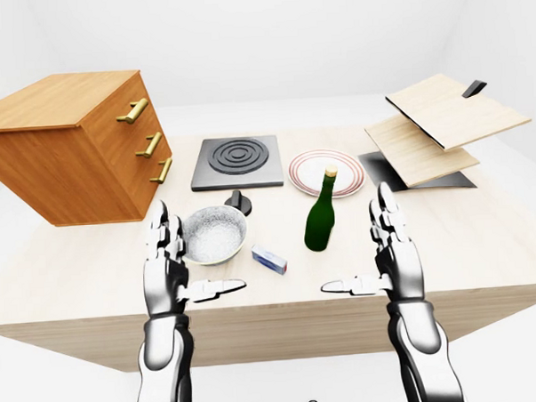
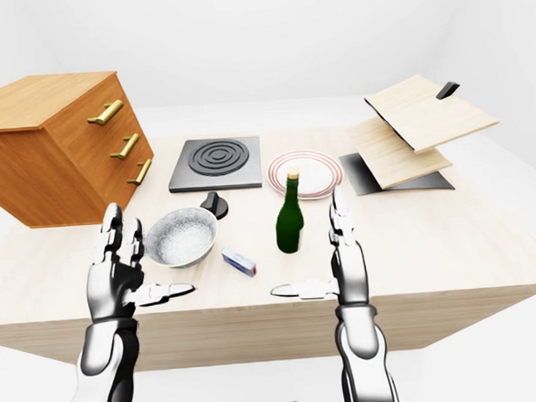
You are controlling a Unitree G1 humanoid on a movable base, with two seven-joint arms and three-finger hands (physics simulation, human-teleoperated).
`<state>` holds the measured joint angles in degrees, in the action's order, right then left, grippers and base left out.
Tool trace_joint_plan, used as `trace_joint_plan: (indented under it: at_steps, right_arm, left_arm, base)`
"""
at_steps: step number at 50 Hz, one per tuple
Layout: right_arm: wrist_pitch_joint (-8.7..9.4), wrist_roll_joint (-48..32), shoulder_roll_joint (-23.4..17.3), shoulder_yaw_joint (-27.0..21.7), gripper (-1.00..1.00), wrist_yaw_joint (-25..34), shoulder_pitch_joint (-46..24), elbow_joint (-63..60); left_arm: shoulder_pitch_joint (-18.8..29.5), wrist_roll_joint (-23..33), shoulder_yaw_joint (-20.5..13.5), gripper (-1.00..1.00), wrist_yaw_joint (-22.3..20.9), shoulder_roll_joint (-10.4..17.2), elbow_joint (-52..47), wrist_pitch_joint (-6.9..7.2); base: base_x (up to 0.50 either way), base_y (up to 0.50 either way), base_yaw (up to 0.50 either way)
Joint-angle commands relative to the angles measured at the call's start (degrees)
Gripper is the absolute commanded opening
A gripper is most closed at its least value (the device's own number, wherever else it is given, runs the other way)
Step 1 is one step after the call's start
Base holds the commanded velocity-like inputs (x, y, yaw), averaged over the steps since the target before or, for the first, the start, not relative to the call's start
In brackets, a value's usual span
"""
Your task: Put the bowl on the top of the cabinet.
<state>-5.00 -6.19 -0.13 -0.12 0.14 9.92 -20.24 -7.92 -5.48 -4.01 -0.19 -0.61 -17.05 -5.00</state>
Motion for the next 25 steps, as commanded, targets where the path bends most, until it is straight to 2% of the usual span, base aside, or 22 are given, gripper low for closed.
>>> trace_joint_plan:
  at_steps: [1, 25]
  right_arm:
    - [0.00, -1.97, 0.14, 0.34, 1.00, -0.50, 1.82, -4.65]
    - [0.00, -2.12, 0.11, 0.68, 1.00, -0.24, 2.08, -4.69]
  left_arm:
    - [-2.00, -0.71, -0.34, 1.00, 0.80, -0.31, -3.92, 0.00]
    - [-1.99, -0.43, -0.11, 1.00, 0.54, -0.18, -3.71, 0.00]
  base:
    - [0.00, 0.38, 0.00]
    - [0.00, 0.44, 0.00]
